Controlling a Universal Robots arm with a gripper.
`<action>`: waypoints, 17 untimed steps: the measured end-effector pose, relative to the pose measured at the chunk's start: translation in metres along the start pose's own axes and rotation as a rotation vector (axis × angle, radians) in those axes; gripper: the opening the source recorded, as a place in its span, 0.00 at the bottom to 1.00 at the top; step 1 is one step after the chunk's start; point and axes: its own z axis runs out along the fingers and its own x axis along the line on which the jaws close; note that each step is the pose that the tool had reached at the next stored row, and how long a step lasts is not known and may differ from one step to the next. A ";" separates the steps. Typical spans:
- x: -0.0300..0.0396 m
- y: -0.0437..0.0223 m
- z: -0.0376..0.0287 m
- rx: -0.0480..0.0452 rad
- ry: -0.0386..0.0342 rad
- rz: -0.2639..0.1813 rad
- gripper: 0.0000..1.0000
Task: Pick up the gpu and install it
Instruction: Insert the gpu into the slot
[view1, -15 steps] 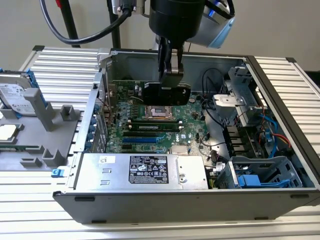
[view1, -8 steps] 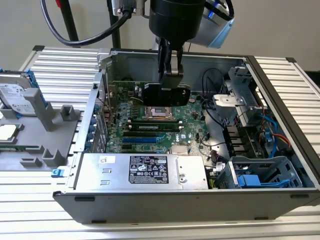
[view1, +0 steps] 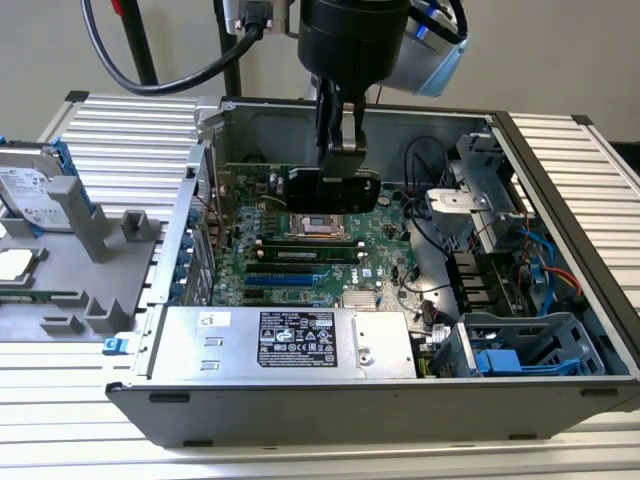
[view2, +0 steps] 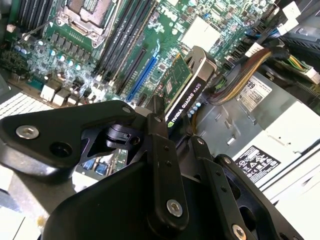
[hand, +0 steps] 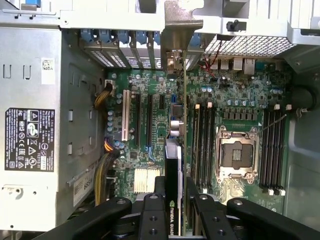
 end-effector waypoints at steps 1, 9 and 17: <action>0.0000 -0.0003 0.0001 0.0001 -0.0001 0.000 0.00; 0.0001 -0.0057 0.0006 0.0000 0.0000 0.000 0.00; 0.0003 -0.0128 0.0007 0.0000 0.0000 0.000 0.00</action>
